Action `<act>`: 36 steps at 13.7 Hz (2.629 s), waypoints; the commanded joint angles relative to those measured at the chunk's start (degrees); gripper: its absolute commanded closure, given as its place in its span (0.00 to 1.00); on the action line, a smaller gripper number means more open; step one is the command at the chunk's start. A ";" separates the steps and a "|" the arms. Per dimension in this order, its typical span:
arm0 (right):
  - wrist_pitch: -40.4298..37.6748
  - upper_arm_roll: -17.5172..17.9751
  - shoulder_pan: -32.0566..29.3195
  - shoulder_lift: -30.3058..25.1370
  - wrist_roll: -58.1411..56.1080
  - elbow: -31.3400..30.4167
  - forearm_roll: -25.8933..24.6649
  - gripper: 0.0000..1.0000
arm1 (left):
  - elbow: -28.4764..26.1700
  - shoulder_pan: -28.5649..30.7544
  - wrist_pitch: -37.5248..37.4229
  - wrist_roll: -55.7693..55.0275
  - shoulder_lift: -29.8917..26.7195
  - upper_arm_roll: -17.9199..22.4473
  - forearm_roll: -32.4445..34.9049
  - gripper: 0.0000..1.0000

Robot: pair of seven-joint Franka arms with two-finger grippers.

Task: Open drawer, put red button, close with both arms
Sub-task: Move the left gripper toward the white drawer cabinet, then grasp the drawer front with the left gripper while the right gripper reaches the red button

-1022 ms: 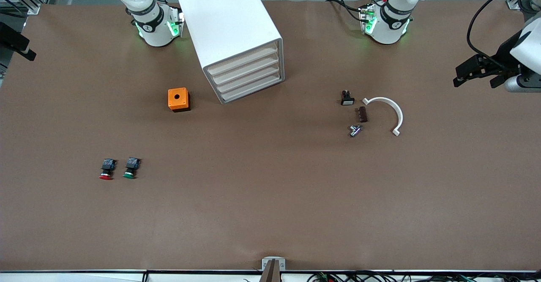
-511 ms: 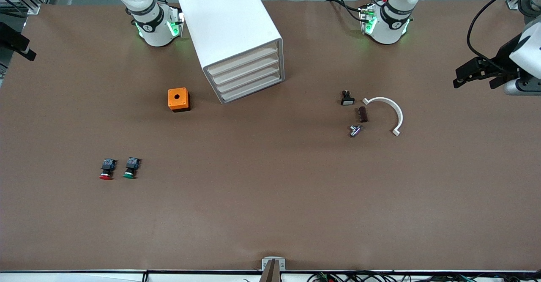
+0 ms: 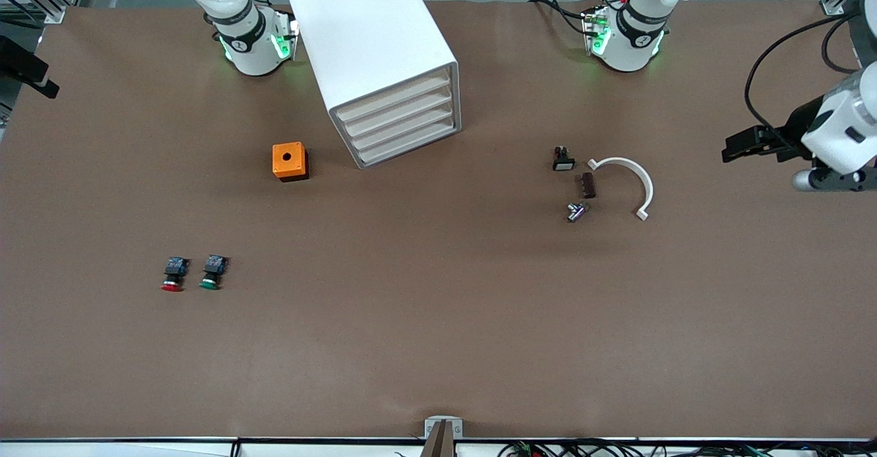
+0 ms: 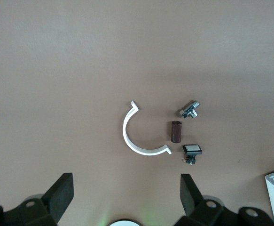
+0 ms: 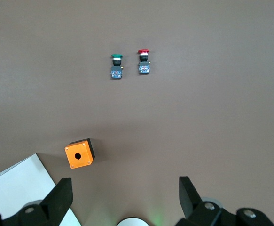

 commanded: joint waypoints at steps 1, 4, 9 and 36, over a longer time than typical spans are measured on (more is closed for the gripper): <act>-0.14 -0.31 0.73 -1.33 -0.39 -1.13 -0.35 0.00 | 1.38 -0.33 1.25 -6.05 3.21 -0.78 -1.26 0.00; -0.14 -0.31 0.73 -1.33 -0.30 -1.13 -0.35 0.00 | 1.38 -2.25 2.14 -13.53 5.68 -0.87 -3.29 0.00; -0.14 -0.31 0.73 -1.33 -0.30 -1.13 -0.35 0.00 | 1.30 -6.30 1.79 -29.25 7.00 -1.22 -3.47 0.00; -0.84 -0.75 -0.06 3.85 0.49 2.21 -0.17 0.00 | 15.53 -16.50 -10.52 -95.20 30.72 -3.51 -31.31 0.00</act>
